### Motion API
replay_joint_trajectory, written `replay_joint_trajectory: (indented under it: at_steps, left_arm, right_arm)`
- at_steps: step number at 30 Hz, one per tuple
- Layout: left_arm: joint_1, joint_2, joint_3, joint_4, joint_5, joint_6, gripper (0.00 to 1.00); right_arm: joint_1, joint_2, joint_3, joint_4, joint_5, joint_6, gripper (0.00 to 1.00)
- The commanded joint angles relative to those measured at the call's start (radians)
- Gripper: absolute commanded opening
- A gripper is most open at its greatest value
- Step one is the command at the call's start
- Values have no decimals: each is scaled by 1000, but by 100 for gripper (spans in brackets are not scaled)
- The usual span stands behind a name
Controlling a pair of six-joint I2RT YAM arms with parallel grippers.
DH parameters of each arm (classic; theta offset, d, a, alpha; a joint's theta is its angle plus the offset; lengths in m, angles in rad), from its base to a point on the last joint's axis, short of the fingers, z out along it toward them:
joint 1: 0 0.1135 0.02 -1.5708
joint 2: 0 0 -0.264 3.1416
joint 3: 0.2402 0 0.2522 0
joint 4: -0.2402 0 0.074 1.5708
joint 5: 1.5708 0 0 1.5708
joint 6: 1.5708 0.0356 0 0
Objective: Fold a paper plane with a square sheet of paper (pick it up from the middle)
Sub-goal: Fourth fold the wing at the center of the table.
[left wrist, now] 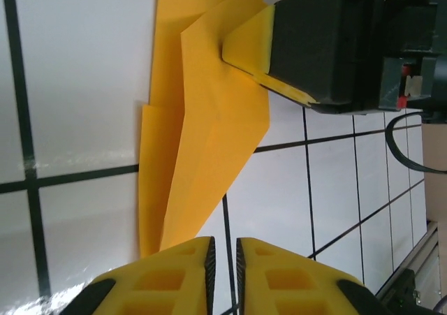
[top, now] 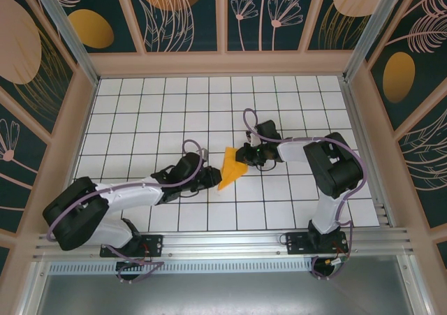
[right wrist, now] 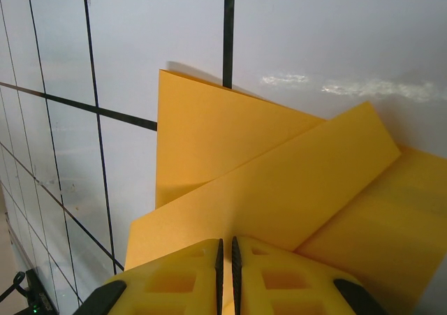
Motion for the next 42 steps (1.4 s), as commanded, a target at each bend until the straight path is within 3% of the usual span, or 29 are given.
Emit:
replay_joint_trajectory:
  at_steps: [1, 16, 26, 33, 42]
  left_arm:
    - [-3, 80, 39, 72, 16, 19, 16]
    - [-5, 225, 49, 102, 56, -4, 8]
    - [-4, 258, 46, 26, 33, -19, 0]
    - [-4, 257, 43, -8, 15, -26, 0]
    - [-4, 260, 50, -30, 4, -31, 0]
  right_arm:
    - [-1, 51, -15, -66, 77, -12, 16]
    - [0, 43, -6, -70, 70, -10, 16]
    - [4, -34, -6, -15, 21, -11, 16]
    - [50, -135, -59, 53, -17, -1, 16]
    - [132, -98, -111, 87, -40, 28, 10]
